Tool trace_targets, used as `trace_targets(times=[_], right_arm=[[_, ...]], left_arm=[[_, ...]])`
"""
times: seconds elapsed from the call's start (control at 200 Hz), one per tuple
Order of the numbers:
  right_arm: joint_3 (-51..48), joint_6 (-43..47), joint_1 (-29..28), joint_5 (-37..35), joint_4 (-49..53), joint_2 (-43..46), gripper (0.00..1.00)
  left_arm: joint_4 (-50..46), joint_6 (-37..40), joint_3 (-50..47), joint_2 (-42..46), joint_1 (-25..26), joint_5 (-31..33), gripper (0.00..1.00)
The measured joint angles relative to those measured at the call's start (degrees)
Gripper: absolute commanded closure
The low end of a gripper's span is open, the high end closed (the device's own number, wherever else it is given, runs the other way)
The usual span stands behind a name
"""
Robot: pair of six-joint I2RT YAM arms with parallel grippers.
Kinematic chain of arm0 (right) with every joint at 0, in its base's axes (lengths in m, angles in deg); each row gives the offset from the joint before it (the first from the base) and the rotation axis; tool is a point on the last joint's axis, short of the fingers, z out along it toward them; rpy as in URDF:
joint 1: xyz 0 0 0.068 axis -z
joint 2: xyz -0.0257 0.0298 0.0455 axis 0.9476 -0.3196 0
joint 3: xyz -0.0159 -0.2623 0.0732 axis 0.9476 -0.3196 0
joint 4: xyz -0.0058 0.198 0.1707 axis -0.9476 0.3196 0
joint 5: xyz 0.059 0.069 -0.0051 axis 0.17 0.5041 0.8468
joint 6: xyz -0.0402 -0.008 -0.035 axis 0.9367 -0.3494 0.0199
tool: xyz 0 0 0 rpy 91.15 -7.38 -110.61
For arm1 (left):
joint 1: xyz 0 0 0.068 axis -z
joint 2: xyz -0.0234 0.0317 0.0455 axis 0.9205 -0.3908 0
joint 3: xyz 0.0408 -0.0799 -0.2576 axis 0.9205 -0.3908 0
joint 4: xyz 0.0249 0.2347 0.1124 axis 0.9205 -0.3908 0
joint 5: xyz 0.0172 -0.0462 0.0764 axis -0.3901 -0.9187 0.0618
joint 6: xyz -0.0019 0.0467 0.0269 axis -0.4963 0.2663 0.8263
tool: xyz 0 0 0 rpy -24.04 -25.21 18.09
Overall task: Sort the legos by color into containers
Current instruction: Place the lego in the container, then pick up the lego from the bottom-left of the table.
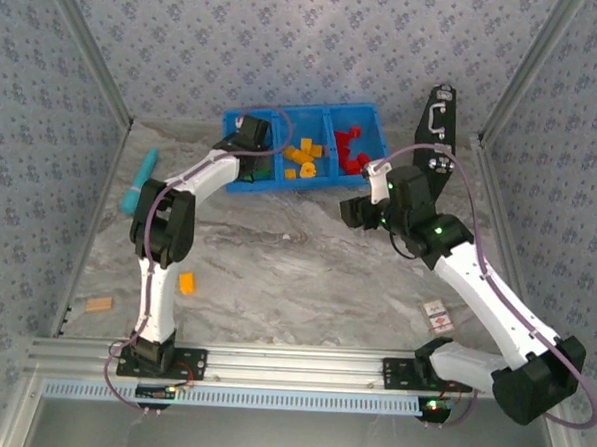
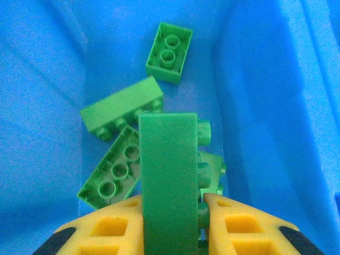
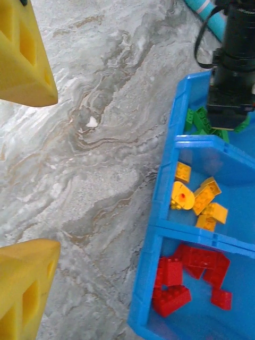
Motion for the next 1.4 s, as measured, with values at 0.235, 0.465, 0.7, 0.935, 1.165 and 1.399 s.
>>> trace_targets(times=[0.235,0.465,0.7,0.935,1.165,1.399], right_arm=[[-1.8,-1.5,-0.1,-1.7,2.2,2.3,0.3],[-1.8,-1.1,0.8,-1.0,1.8,-0.2,0.29],[-1.7,0.9,2.3,3.4,-1.4,-7.8,0.27],[1.9,2.8,2.8,7.3,-2.5,-14.5,0.26],[6.0,4.2,3.6,9.4,-2.7,-17.5,0.24],[8.5,4.3,4.7,10.1,-2.7,-19.5,0.23]], left_arm=[[-0.4,2.2,3.3,-0.1,-0.2,-1.1,0.44],[-4.8,8.2,2.7,6.7,-0.2,-1.3,0.38],[-9.9,12.5,-6.0,30.3,-0.2,3.1,0.35],[-18.7,2.3,-29.4,53.5,-0.2,10.6,0.36],[-25.2,-15.9,-53.5,61.8,1.0,12.0,0.34],[-25.3,-27.5,-62.2,66.4,5.2,13.1,0.3]])
